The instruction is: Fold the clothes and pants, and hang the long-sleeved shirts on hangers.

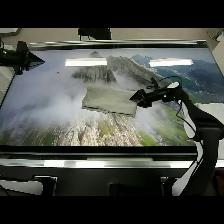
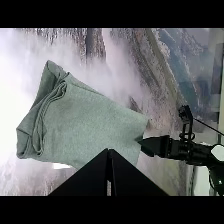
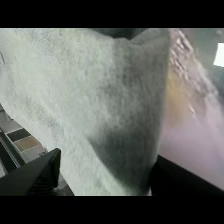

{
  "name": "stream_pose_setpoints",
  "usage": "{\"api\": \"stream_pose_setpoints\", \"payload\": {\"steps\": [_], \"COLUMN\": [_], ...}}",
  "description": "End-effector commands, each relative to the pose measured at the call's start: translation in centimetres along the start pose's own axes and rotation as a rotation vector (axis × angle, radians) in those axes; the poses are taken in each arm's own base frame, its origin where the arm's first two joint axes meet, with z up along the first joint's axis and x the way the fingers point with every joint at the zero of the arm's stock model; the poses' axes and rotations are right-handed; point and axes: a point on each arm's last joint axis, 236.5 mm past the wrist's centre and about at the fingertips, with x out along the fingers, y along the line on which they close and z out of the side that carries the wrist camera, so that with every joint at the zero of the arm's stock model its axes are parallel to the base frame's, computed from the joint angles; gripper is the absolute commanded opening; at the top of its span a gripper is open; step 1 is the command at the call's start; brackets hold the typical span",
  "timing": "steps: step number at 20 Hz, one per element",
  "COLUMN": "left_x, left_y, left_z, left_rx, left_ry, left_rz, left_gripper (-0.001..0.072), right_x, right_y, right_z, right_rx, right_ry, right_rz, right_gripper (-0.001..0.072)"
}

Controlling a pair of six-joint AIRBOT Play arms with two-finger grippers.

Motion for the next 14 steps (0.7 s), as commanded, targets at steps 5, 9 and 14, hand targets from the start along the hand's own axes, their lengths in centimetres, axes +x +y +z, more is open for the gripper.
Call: {"api": "stream_pose_setpoints", "payload": {"steps": [5, 9, 14], "left_x": [0.0, 0.0, 0.0], "left_y": [0.0, 0.0, 0.1], "left_z": [0.0, 0.0, 0.0], "left_rx": [0.015, 0.016, 0.026], "left_ry": [0.000, 0.000, 0.000], "left_rz": [0.000, 0.000, 0.001], "left_gripper": [0.0017, 0.0017, 0.0016], "right_x": [3.0, -0.3, -9.5], "right_y": [1.7, 4.4, 4.4], "right_z": [0.3, 4.0, 11.7], "right_rx": [-0.049, -0.061, 0.020], "right_ry": [-0.029, -0.209, -0.507], "right_rz": [-0.019, -0.025, -0.051], "right_gripper": [0.0036, 0.0034, 0.0034]}}
